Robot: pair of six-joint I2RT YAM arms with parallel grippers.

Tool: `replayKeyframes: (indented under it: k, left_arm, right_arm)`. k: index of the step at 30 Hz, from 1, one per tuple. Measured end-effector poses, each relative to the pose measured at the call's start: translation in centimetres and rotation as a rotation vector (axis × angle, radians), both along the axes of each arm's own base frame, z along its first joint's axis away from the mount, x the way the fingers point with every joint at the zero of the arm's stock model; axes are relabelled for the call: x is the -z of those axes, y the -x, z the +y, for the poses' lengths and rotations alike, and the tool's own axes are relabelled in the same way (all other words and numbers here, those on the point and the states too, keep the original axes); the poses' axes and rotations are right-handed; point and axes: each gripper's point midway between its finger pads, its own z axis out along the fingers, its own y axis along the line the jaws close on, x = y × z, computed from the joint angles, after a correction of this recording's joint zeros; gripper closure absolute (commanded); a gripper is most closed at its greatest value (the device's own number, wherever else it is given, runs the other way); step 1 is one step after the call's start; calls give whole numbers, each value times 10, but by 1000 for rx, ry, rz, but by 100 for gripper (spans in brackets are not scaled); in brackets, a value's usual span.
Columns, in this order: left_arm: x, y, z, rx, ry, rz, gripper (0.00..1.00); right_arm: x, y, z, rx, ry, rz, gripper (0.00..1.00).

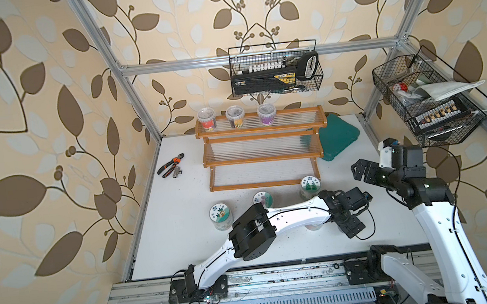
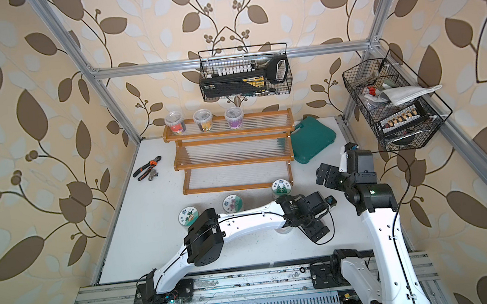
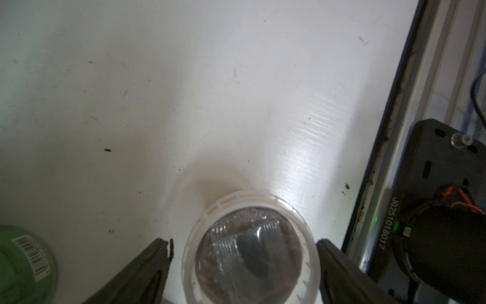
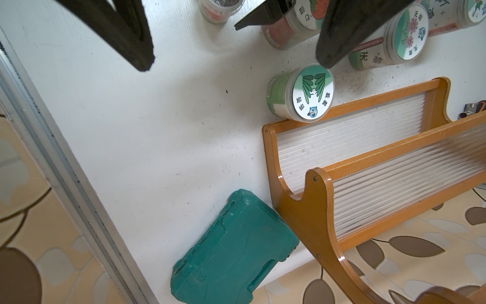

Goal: Place the seed container on the shelf
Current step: Pick up the seed jar at the center of the board.

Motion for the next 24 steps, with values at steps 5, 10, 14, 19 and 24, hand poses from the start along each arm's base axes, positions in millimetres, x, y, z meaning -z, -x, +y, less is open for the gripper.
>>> replayKeyframes:
  k: [5,10,14,19,24]
  left_arm:
    - [0,0,0,-3,1,3,37]
    - [0,0,1,-10,1,7,44]
    - [-5,3,13,-29,-10,19,46]
    - [-41,3,25,-70,37,18,46]
    - [-99,1,45,-125,103,-5,46]
  right_arm:
    - [0,0,0,0,0,0,1]
    - [0,0,1,-4,-5,-1,1]
    - [-1,0,2,-9,-10,-7,1]
    - [-10,2,6,-25,-19,-46,1]
    - [-30,0,15,-60,-45,-135,1]
